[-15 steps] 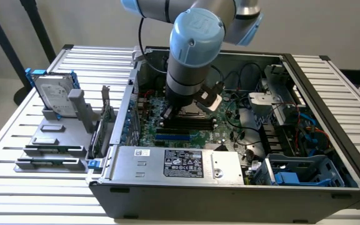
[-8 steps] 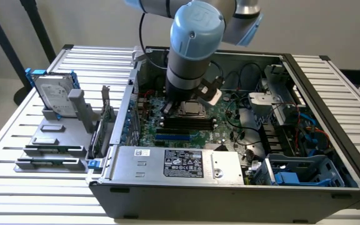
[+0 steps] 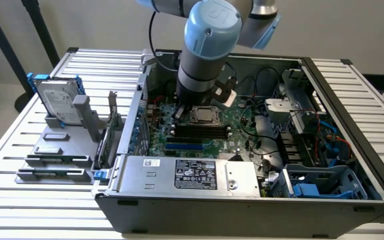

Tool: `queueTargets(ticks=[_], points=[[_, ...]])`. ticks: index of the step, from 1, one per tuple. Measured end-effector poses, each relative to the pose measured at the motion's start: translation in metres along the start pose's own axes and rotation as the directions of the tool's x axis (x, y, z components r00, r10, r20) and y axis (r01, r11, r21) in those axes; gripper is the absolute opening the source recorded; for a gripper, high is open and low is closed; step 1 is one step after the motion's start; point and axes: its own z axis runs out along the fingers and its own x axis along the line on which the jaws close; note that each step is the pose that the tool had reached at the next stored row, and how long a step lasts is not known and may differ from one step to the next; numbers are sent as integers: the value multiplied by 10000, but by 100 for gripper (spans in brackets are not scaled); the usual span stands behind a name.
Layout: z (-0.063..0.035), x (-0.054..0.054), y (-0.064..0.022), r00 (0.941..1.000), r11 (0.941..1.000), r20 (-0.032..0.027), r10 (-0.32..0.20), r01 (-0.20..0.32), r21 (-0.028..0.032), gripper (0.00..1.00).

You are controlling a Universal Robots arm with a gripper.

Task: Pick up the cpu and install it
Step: 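Install the first cpu locking lever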

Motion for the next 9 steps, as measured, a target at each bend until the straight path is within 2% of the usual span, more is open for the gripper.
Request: queueTargets(ticks=[5, 9], points=[[9, 57, -30, 9991, 9991, 124, -415, 414, 119, 11], [28, 113, -57, 9976, 9977, 199, -656, 653, 168, 11]])
